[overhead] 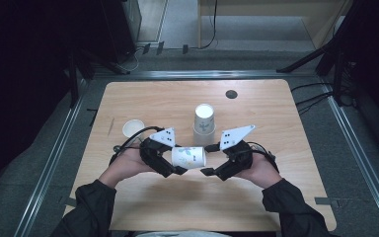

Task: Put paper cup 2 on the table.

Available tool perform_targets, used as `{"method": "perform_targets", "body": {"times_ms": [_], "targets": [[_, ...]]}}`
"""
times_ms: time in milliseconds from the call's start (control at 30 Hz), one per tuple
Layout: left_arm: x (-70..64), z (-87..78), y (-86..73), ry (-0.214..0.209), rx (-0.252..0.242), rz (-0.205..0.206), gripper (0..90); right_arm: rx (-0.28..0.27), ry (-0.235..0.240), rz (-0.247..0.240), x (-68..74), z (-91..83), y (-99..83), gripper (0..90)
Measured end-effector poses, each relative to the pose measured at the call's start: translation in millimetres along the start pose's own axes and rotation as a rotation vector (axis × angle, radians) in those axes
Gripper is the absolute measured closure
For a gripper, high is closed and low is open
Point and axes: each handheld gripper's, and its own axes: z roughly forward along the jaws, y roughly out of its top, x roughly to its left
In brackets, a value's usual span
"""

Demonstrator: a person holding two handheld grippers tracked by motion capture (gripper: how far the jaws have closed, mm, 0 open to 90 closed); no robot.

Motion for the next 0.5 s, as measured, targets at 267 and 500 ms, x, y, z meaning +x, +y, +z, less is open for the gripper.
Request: {"method": "perform_targets", "body": {"times_ms": [267, 500], "targets": [[1.8, 15.5, 7.7, -0.027, 0.090, 0.032, 25.2, 0.023, -0.015, 0.025, -2.2, 2.9, -9.9, 25.1], [3.4, 23.7, 11.2, -0.029, 0.145, 0.051, 25.2, 0.037, -0.014, 0.028, -1.0, 5.3, -13.6, 25.7]]}}
